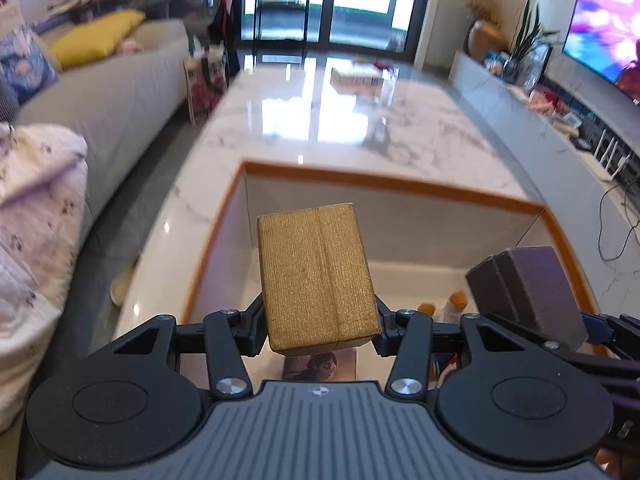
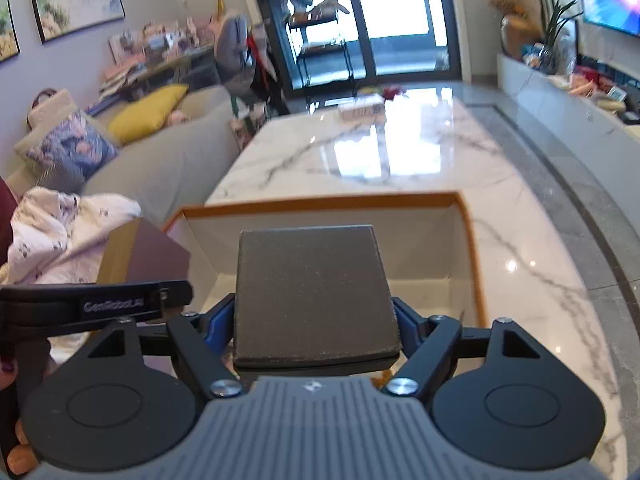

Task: Organize objects
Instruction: 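Lift both small boxes and carry them over the orange box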

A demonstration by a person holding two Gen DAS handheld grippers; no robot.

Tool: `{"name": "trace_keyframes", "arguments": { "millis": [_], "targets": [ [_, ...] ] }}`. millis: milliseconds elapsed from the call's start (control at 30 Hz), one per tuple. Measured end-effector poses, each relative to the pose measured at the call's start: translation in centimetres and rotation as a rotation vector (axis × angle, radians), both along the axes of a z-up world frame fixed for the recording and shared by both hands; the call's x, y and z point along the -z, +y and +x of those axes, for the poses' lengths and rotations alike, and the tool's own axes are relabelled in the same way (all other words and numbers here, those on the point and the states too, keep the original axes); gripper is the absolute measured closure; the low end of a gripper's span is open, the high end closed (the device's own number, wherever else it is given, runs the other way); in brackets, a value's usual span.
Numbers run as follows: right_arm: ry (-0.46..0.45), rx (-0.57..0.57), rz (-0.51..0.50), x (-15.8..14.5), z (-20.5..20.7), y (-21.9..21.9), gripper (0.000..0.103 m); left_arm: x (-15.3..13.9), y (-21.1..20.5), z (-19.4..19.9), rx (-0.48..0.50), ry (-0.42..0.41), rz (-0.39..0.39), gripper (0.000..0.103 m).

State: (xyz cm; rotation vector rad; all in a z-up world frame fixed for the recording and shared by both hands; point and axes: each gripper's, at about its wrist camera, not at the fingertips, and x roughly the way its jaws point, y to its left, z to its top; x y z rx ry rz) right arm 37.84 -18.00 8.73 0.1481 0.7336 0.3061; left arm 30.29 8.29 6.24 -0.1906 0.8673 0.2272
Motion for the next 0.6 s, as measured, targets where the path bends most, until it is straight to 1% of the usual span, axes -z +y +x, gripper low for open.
{"name": "trace_keyframes", "arguments": {
  "millis": [100, 200, 267, 367, 467, 600],
  "targets": [
    [0.044, -0.008, -0.019, 1.6, 0.4, 0.5, 0.024, 1.6, -0.1, 0.5, -0.003, 0.054, 0.006, 0.046],
    [0.061, -0.004, -0.056, 2.7, 0.8, 0.7, 0.024, 2.8, 0.1, 0.7, -0.009, 0.095, 0.011, 0.047],
    [0.077, -0.011, -0.059, 3.0, 0.9, 0.7, 0.024, 2.4, 0.4, 0.4, -0.015, 0.085, -0.011, 0.051],
    [0.102, -0.021, -0.098, 3.2, 0.8, 1.1, 0.024, 2.6, 0.6, 0.4, -0.020, 0.123, -0.010, 0.051],
    [0.125, -0.011, -0.141, 3.9, 0.8, 1.4, 0.024, 2.5, 0.3, 0.1, -0.014, 0.141, -0.001, 0.051],
    [0.159, 0.002, -0.131, 3.9, 0.8, 1.1, 0.024, 2.8, 0.1, 0.2, -0.014, 0.191, -0.003, 0.051]
  ]
}}
